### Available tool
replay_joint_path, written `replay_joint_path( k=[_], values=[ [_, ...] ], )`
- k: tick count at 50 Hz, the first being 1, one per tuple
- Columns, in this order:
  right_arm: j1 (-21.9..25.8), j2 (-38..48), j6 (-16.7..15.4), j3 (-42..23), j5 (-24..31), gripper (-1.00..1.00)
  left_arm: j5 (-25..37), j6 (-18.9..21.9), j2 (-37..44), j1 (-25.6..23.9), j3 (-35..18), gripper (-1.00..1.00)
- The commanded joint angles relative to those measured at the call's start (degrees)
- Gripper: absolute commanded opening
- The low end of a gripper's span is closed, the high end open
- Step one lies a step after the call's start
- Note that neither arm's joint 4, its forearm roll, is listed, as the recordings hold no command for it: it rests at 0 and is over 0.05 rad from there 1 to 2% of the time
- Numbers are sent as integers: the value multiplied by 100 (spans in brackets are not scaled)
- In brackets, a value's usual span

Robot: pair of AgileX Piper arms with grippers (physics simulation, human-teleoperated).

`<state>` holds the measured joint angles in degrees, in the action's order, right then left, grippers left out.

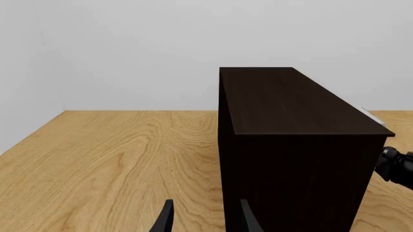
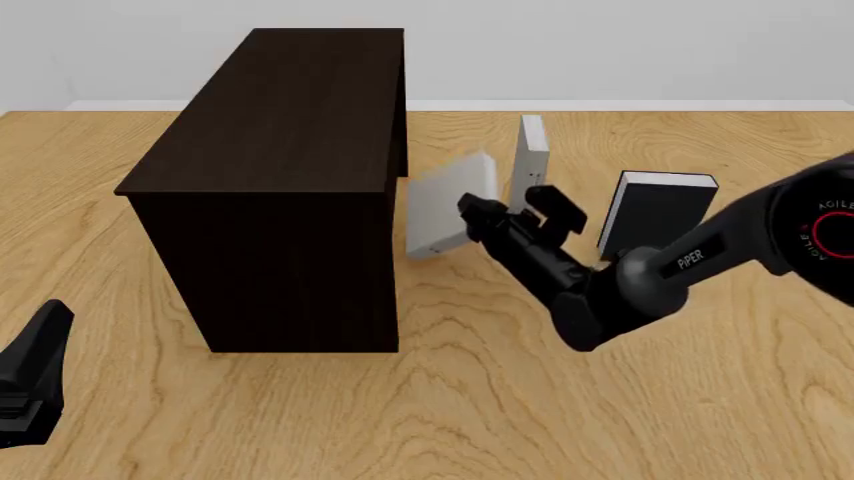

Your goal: Pick up the book on the right and place it under the cabinet shelf.

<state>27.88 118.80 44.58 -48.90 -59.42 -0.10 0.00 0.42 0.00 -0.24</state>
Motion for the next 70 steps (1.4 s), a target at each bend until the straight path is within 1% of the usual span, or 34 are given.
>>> replay_joint_path(
  k=[1,6,14,16,23,26,31,34,39,42,44,45,50,59,61,66,70],
  values=[
    [-5,168,356,-119,-178,-100,0,0,0,0,0,100],
    [-22,233,381,-148,-194,-100,0,0,0,0,0,100],
    [-61,480,539,-219,-272,-100,0,0,0,0,0,100],
    [-74,605,629,-261,-330,-100,0,0,0,0,0,100],
    [-98,778,678,-340,-378,-100,0,0,0,0,0,100],
    [-115,924,785,-387,-436,-100,0,0,0,0,0,100],
    [-120,1085,831,-471,-457,-100,0,0,0,0,0,100],
    [-102,1198,931,-522,-459,-100,0,0,0,0,0,100],
    [-161,1252,893,-527,-380,-100,0,0,0,0,0,100],
    [-276,1305,918,-527,-266,-100,0,0,0,0,0,100],
    [-245,1325,953,-523,-322,-100,0,0,0,0,0,100],
    [-277,1322,936,-522,-267,-100,0,0,0,0,0,100],
    [-301,1495,1098,-575,-261,-100,0,0,0,0,0,100],
    [-381,1631,1187,-538,-226,-100,0,0,0,0,0,100],
    [-365,1725,1306,-536,-269,-100,0,0,0,0,0,100],
    [-401,1778,1277,-496,-246,-100,0,0,0,0,0,100],
    [-383,1930,1369,-524,-268,-100,0,0,0,0,0,100]
  ],
)
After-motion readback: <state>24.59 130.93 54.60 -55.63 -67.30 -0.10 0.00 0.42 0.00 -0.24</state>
